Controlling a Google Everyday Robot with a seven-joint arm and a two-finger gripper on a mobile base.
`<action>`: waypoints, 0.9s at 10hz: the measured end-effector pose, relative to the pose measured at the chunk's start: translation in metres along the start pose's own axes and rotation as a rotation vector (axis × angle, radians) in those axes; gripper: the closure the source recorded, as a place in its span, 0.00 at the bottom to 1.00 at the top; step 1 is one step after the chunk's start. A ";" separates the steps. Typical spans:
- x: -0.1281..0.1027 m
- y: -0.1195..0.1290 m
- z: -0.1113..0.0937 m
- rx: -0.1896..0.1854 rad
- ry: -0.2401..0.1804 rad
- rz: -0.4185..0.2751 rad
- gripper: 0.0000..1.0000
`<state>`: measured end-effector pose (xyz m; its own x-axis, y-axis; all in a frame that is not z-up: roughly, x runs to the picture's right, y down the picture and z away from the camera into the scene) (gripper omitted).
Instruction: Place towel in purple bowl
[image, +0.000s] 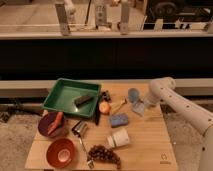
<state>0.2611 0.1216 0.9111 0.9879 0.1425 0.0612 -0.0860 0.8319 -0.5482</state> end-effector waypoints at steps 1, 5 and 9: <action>0.000 0.000 0.001 -0.001 -0.002 0.002 0.20; -0.001 0.001 0.005 -0.006 -0.009 0.011 0.20; -0.001 0.001 0.007 -0.010 -0.014 0.021 0.20</action>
<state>0.2590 0.1256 0.9163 0.9841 0.1672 0.0608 -0.1054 0.8231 -0.5580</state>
